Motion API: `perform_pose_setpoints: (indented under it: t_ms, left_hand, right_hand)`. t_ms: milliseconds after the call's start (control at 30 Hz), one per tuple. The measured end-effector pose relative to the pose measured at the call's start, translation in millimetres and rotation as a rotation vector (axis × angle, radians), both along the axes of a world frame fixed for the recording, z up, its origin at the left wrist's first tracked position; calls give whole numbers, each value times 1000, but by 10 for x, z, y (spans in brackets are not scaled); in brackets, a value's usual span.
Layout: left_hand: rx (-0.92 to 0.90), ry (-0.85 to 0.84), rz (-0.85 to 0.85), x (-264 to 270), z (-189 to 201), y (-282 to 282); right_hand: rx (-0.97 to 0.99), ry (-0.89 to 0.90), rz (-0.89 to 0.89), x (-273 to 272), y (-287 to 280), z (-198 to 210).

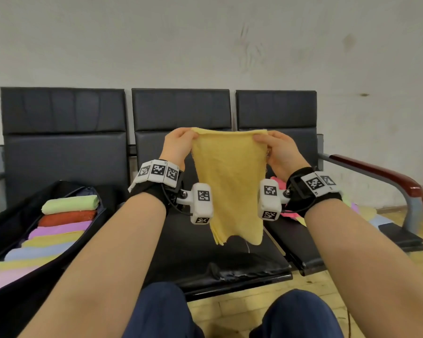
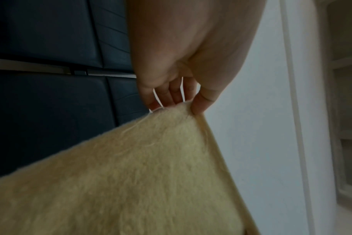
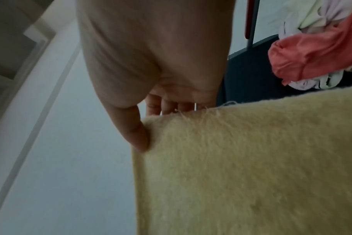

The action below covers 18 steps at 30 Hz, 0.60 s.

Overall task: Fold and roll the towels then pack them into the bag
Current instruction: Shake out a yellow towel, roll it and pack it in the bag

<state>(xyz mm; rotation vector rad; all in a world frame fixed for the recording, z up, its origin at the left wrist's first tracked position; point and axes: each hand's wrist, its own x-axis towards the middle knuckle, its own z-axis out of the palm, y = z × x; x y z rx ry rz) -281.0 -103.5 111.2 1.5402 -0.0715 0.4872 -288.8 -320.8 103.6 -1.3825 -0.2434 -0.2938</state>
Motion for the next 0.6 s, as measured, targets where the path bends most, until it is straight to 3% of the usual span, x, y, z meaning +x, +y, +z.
perform_pose_setpoints:
  t_ms: [167,433,533,600]
  left_hand:
    - [-81,51,-14,-189,168,-95]
    - [-65,79,55,-233,403,15]
    - [189,131,88,9,264,95]
    - [392,136,117,197,83,133]
  right_hand:
    - [-34,-16,-6,-216,-112,126]
    - [-68,-48,27,-292,-95,297]
    - [-161,64,3,-65,-48,232]
    - [-342,100,-51,145,-4,130]
